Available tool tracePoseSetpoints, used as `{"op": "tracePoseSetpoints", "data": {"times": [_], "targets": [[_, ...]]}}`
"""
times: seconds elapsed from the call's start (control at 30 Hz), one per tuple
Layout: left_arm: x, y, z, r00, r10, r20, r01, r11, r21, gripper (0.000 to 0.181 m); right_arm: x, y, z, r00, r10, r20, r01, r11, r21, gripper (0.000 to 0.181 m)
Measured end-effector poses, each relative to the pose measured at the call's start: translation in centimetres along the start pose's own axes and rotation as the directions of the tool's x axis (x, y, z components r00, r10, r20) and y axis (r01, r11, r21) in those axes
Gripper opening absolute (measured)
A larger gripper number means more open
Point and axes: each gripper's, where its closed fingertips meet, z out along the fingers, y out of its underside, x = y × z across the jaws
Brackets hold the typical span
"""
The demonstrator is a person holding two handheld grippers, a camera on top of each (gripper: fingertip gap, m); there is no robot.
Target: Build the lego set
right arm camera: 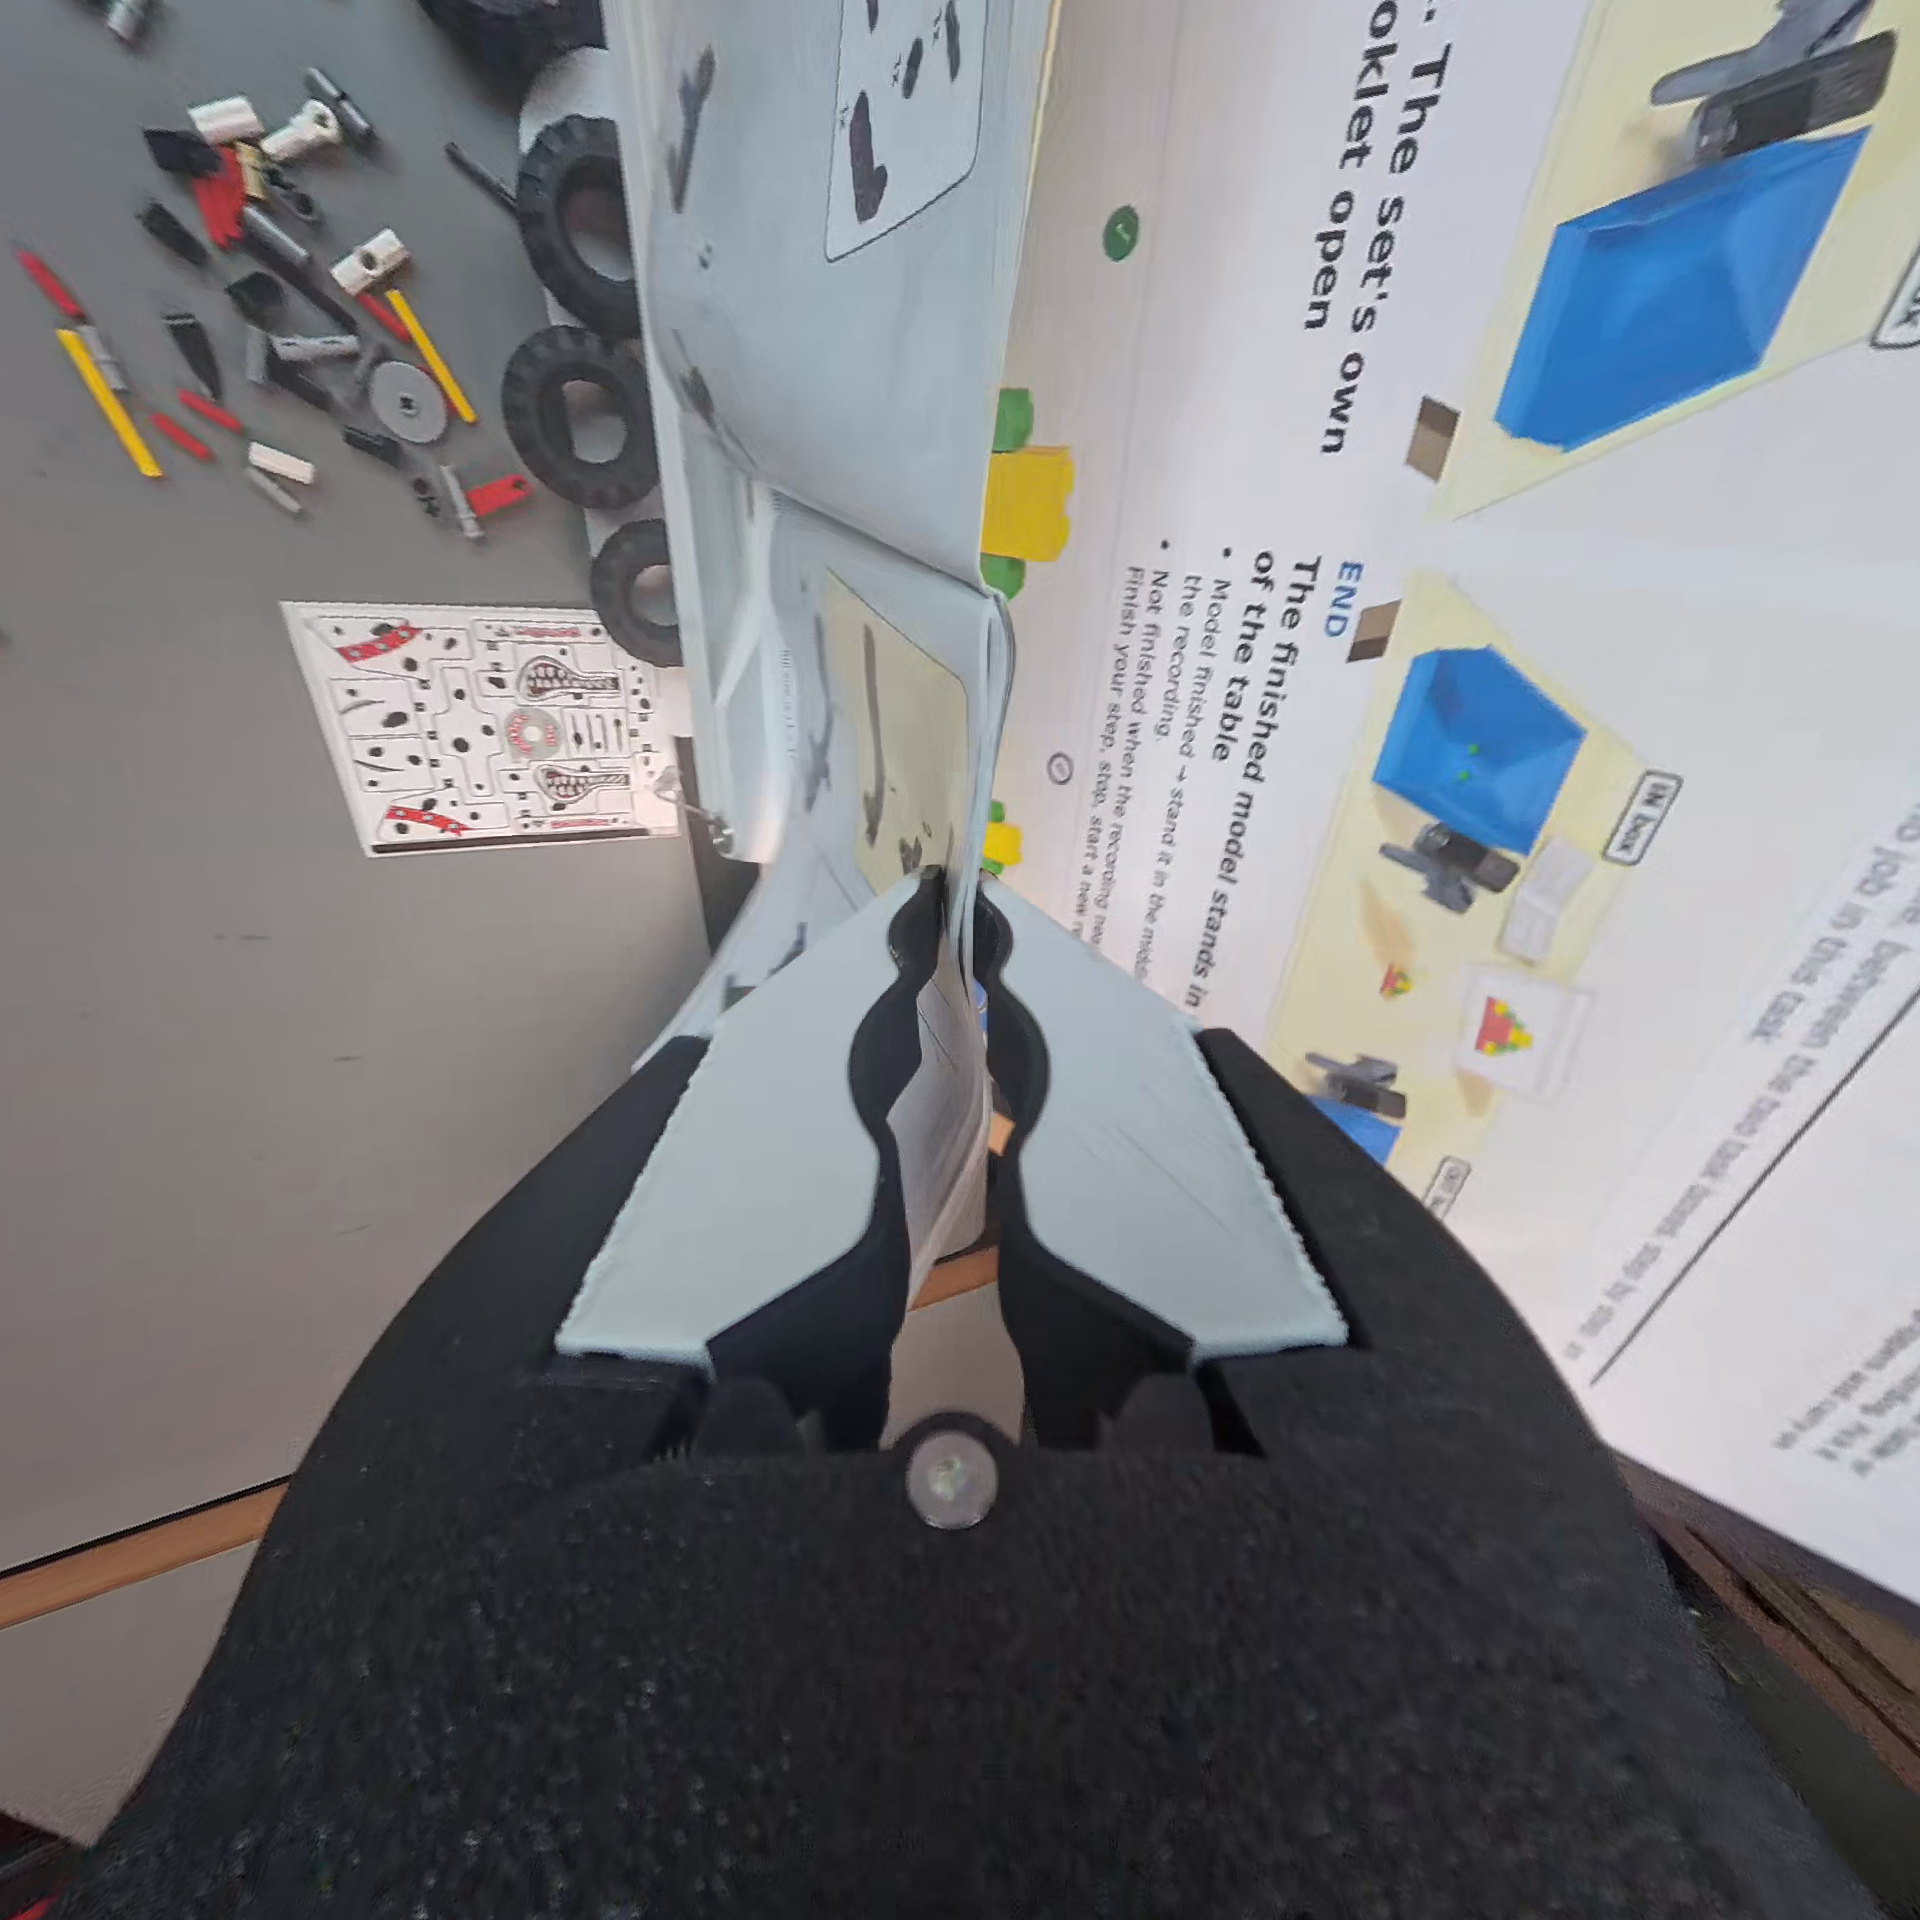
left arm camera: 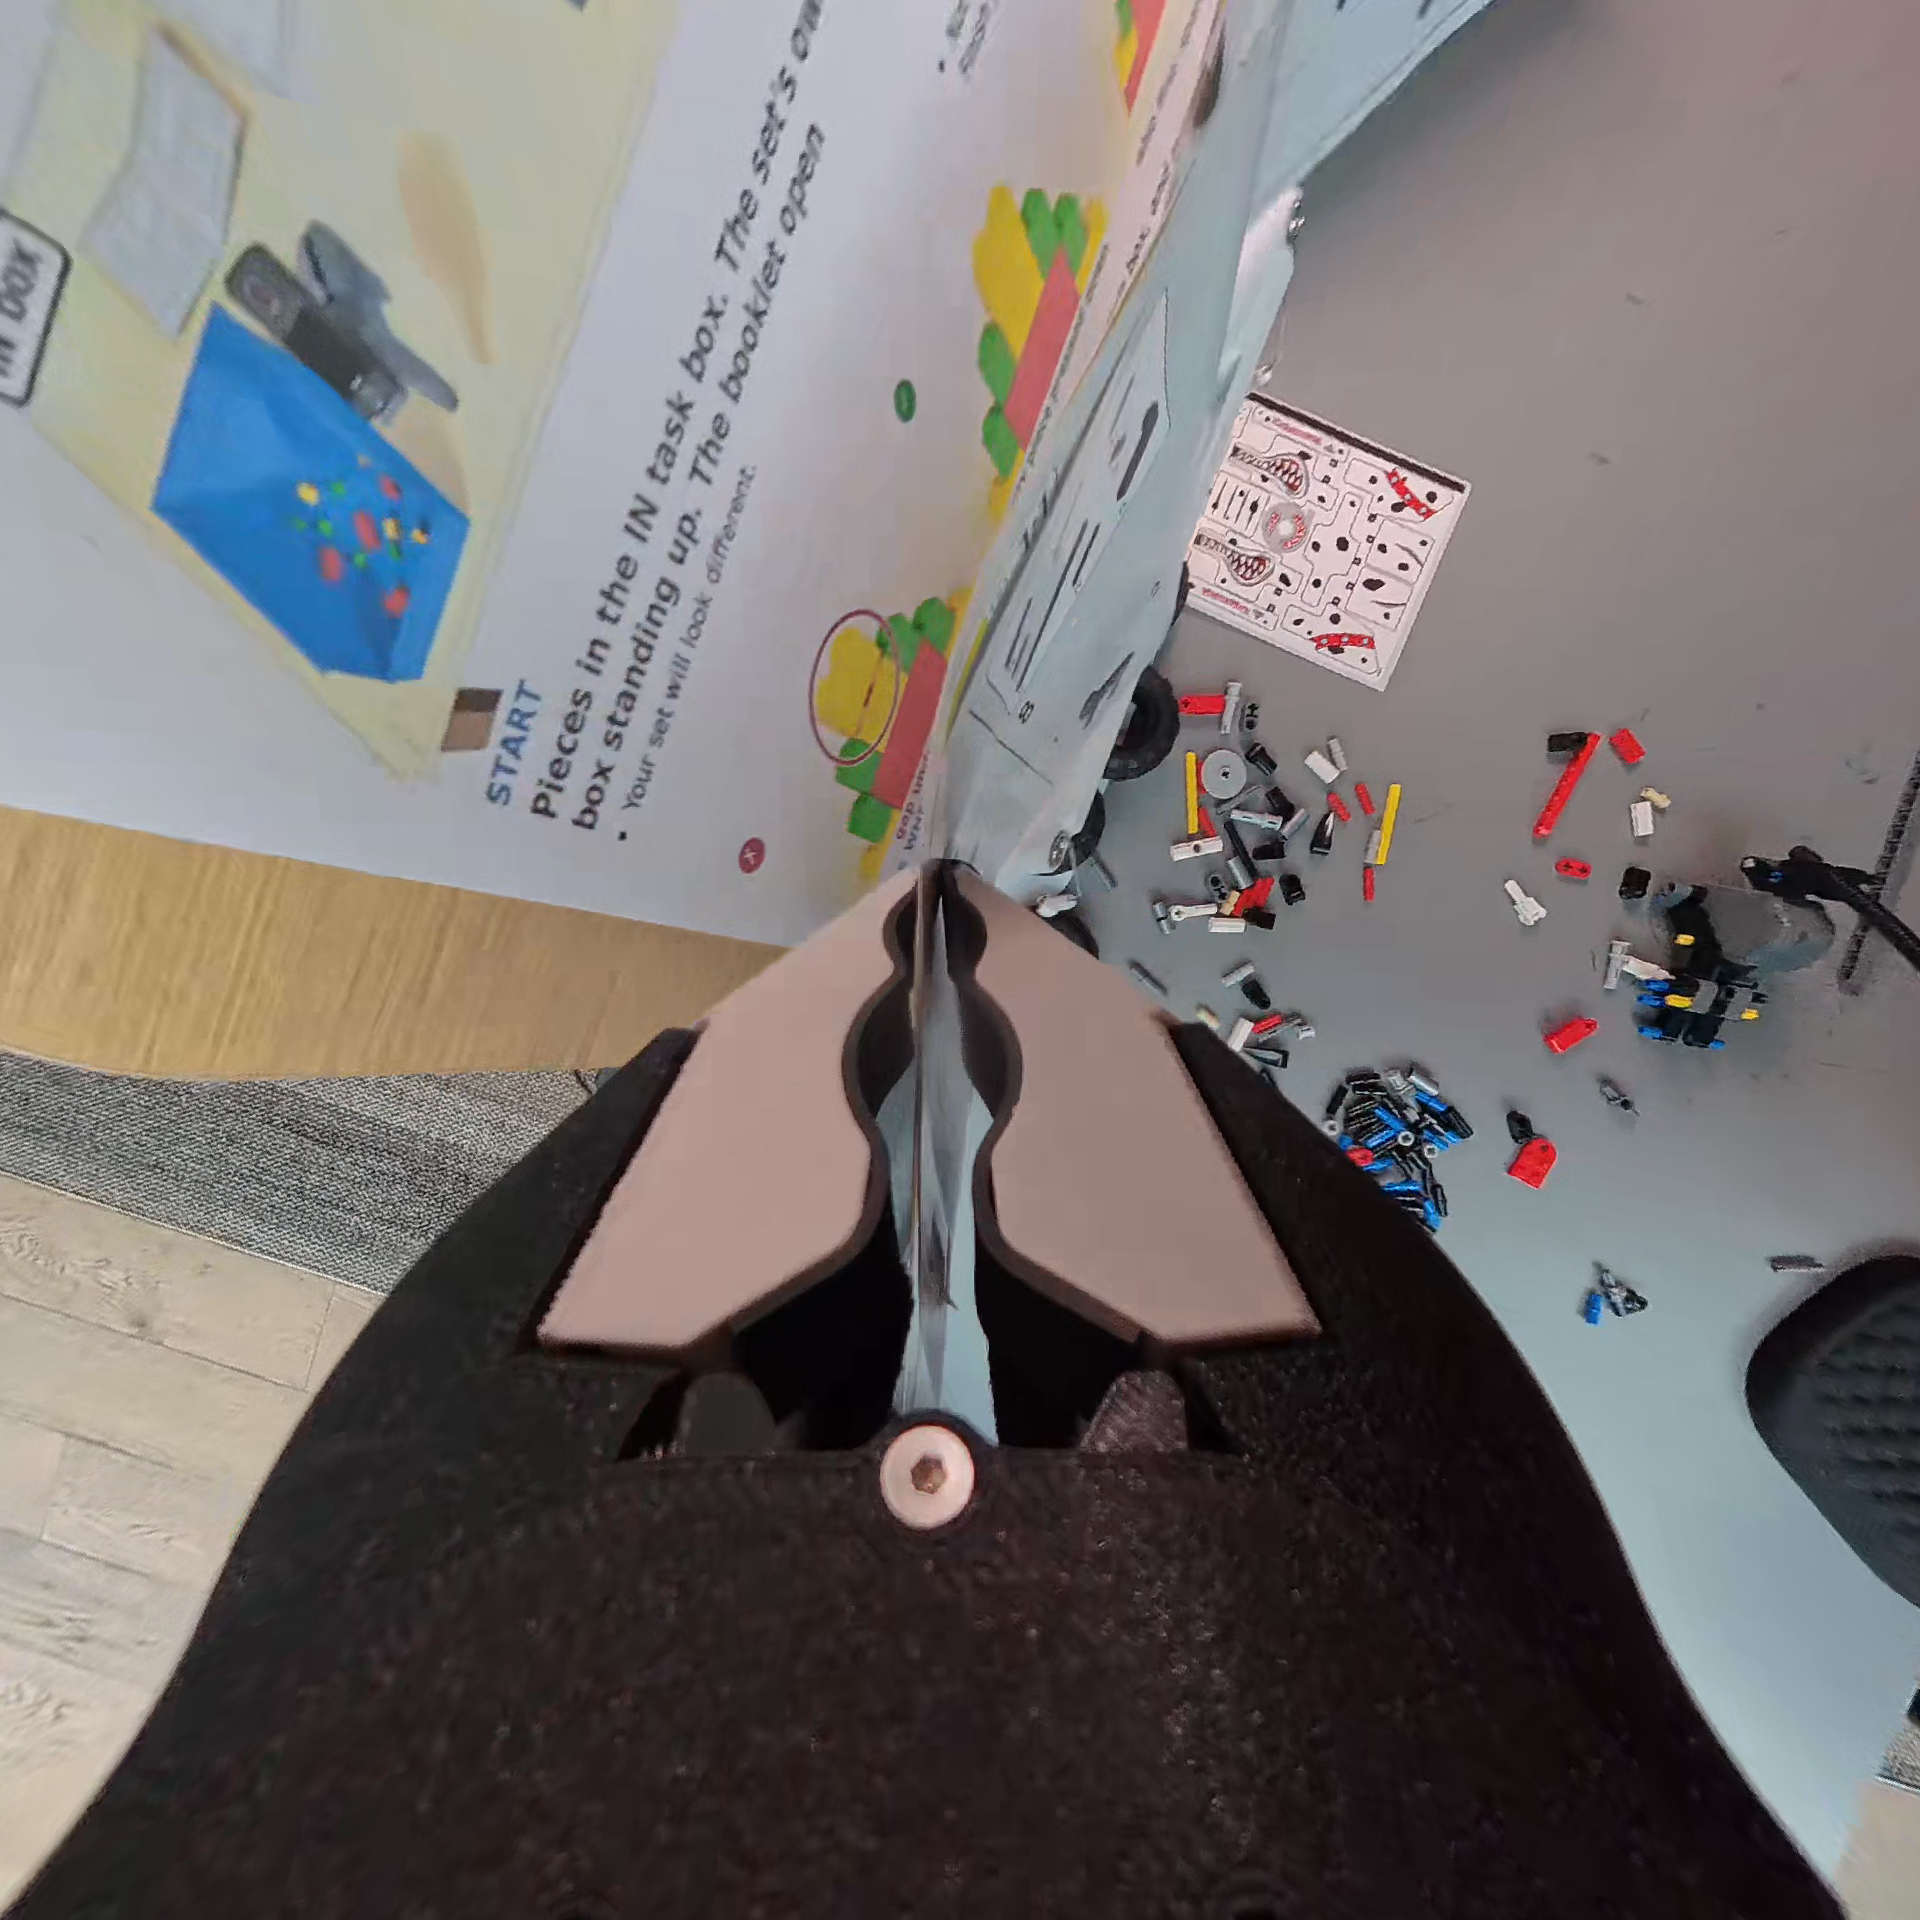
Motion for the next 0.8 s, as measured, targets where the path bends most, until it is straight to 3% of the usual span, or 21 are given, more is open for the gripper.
{"op": "tracePoseSetpoints", "data": {"times": [0.17, 0.27, 0.37, 0.5, 0.6, 0.8], "targets": [[-2.8, 1.5, 1.3, 0.998, -0.013, 0.069, 0.011, 1.000, 0.018, 0.005, 2.5, -0.4, 2.6, 0.983, -0.099, -0.157, 0.094, 0.995, -0.039, 0.013], [-3.3, 1.8, 1.5, 0.996, -0.038, 0.082, 0.032, 0.997, 0.074, 0.006, 2.4, -0.5, 2.4, 0.970, -0.097, -0.222, 0.103, 0.995, 0.014, 0.017], [-3.3, 2.3, 1.2, 0.990, -0.040, 0.135, 0.026, 0.994, 0.105, 0.013, 2.4, 0.3, 0.9, 0.944, -0.071, -0.323, 0.102, 0.991, 0.081, 0.029], [-3.8, 2.9, 0.0, 0.966, -0.079, 0.245, 0.042, 0.987, 0.153, 0.026, 0.4, 1.4, -2.7, 0.924, 0.067, -0.376, 0.038, 0.964, 0.265, 0.039], [-4.6, 3.4, -1.7, 0.915, -0.112, 0.387, 0.033, 0.978, 0.204, 0.037, -5.8, 1.9, -4.7, 0.945, 0.118, -0.306, 0.019, 0.912, 0.410, 0.041], [-2.9, 4.3, -6.5, 0.833, -0.178, 0.524, -0.017, 0.938, 0.346, 0.040, -27.0, 5.2, -2.0, 0.999, 0.048, 0.024, -0.054, 0.872, 0.486, 0.036]]}}
